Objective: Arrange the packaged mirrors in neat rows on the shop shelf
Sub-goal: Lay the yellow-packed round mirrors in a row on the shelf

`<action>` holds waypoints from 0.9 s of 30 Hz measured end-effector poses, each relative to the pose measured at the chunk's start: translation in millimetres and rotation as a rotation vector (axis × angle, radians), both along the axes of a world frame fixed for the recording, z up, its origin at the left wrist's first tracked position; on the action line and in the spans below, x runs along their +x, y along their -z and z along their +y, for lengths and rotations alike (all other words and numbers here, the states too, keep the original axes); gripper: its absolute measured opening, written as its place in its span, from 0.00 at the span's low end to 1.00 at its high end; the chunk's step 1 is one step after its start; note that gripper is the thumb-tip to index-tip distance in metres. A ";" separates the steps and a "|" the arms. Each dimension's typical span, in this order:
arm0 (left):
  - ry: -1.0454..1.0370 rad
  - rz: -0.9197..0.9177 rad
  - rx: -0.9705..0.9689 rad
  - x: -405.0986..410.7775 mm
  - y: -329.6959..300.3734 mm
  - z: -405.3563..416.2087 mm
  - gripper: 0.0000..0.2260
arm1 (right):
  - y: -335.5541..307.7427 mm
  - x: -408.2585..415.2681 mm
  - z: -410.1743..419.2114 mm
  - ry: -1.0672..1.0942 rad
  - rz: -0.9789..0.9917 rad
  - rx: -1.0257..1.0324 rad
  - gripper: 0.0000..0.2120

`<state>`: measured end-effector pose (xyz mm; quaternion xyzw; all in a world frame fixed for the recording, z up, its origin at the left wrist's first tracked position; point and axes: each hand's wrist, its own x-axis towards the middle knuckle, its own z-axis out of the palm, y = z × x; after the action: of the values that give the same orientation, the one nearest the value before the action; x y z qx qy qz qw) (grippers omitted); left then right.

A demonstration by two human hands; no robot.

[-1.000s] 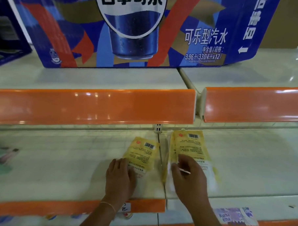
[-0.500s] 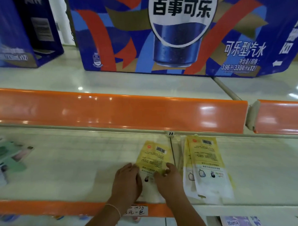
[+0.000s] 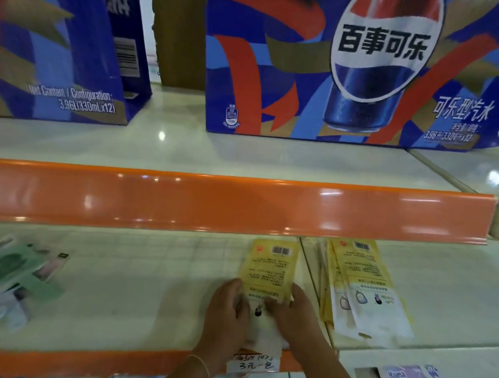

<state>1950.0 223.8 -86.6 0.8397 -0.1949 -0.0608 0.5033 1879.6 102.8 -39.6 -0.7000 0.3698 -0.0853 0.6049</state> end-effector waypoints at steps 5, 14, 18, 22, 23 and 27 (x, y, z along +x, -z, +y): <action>0.016 0.415 -0.186 20.2 -27.3 18.6 0.15 | -16.4 -12.6 6.1 -0.041 -0.087 0.095 0.03; -0.048 0.646 -0.326 35.2 -15.7 17.9 0.09 | -22.1 -27.0 21.1 -0.101 -0.109 0.162 0.06; -0.032 0.567 -0.243 27.5 -18.9 3.1 0.10 | -16.5 -36.3 11.1 -0.084 -0.067 -0.015 0.05; 0.100 0.420 -0.090 15.9 -30.0 -17.2 0.08 | -16.6 -47.6 -22.1 0.067 -0.071 -0.158 0.06; 0.129 0.381 -0.056 12.9 -32.5 -22.0 0.06 | -19.2 -51.7 -33.9 0.128 -0.073 -0.187 0.05; 0.223 0.259 0.063 1.0 -31.7 -39.4 0.05 | -22.1 -72.9 -87.9 0.323 -0.060 -0.254 0.05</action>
<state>1951.1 184.5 -54.9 0.8132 -0.2184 -0.2300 0.4879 1806.6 14.9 -17.5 -0.6993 0.4454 -0.2481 0.5011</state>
